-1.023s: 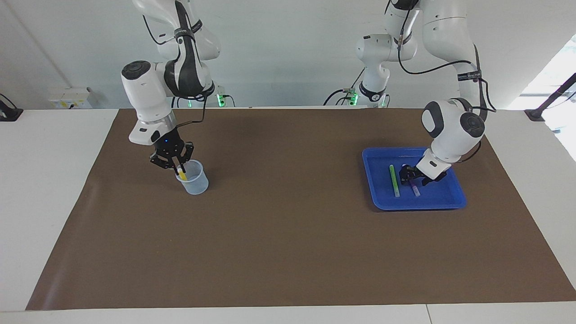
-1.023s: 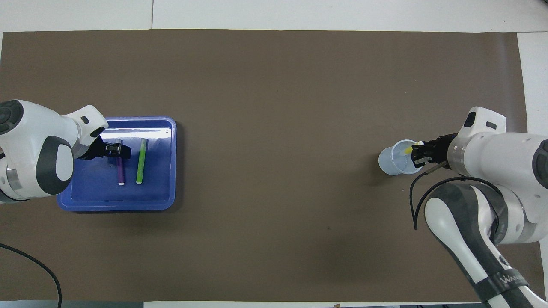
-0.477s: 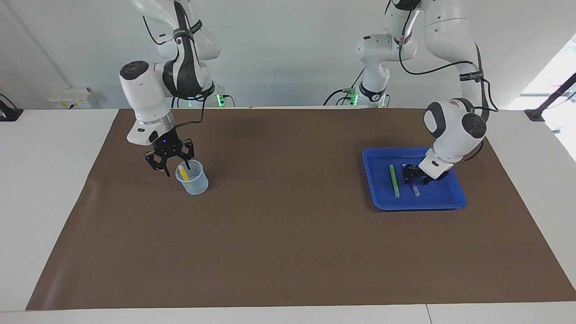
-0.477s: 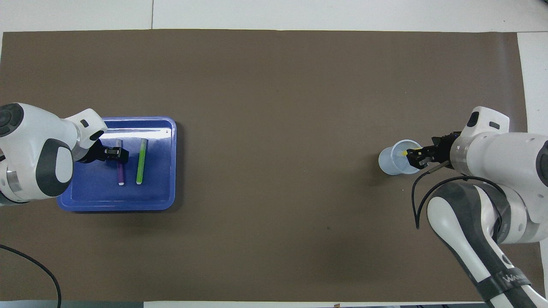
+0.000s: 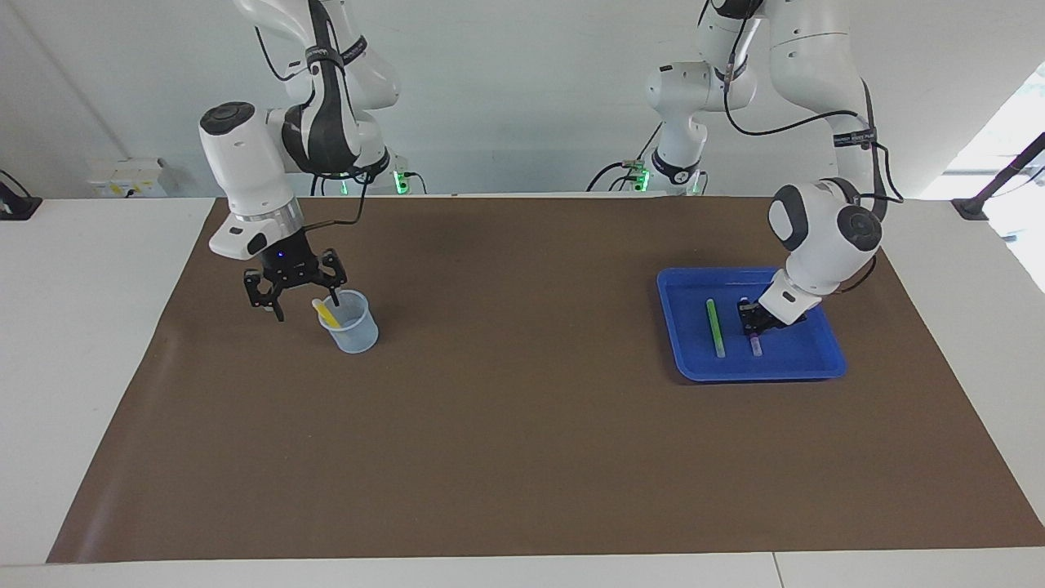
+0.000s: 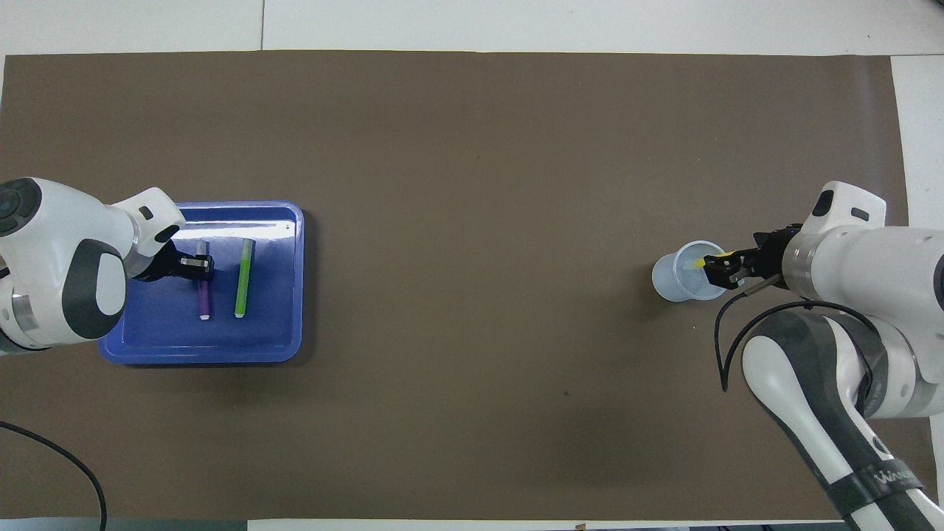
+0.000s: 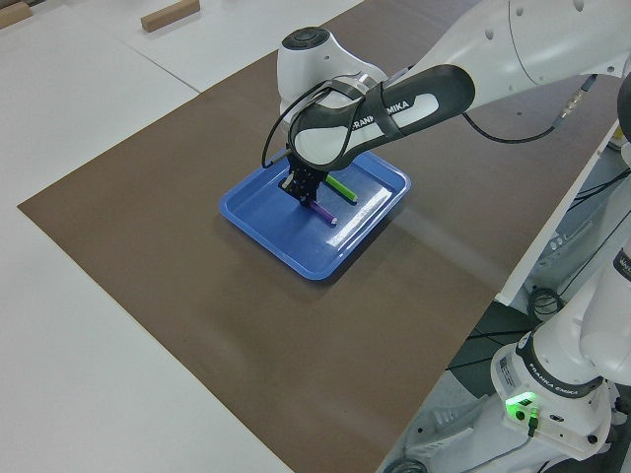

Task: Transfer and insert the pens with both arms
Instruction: 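Drop the yellow pen in the cup while the left gripper reaches the tray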

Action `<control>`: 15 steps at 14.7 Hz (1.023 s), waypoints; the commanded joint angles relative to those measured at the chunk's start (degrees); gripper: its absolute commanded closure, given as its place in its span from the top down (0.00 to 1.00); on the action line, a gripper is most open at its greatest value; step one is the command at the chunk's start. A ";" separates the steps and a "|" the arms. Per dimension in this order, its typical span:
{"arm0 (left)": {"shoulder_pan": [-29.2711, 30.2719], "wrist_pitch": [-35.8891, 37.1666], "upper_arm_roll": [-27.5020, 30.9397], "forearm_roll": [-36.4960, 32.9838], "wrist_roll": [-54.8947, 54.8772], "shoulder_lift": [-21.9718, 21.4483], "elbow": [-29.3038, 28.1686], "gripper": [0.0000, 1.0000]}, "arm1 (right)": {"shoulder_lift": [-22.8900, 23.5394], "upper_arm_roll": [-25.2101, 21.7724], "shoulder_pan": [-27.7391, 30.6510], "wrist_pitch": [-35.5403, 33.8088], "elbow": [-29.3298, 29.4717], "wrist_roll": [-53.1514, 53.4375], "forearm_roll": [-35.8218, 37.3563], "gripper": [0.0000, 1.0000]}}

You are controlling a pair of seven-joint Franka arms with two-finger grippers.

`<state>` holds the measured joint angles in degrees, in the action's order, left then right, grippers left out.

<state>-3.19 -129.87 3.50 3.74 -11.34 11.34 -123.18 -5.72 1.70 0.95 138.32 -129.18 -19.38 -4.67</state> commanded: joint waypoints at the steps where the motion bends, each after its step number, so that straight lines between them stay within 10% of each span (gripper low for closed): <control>1: 0.38 -0.83 -0.07 -1.02 -0.18 -1.05 -1.36 0.00 | 0.88 0.32 0.46 -7.95 6.29 5.30 0.01 1.00; 11: 0.82 10.24 -0.07 -0.84 2.11 -0.70 6.20 0.00 | 7.73 1.11 -0.42 -38.19 33.80 21.12 6.51 1.00; 15: 0.64 17.95 -0.16 -0.67 3.86 -0.79 11.63 0.00 | 7.74 1.29 -0.51 -41.28 35.41 21.75 7.92 1.00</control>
<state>-2.68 -116.93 3.60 3.75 -9.61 10.99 -114.92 0.93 2.56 0.34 99.04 -95.61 0.96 1.77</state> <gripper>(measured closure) 0.833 0.000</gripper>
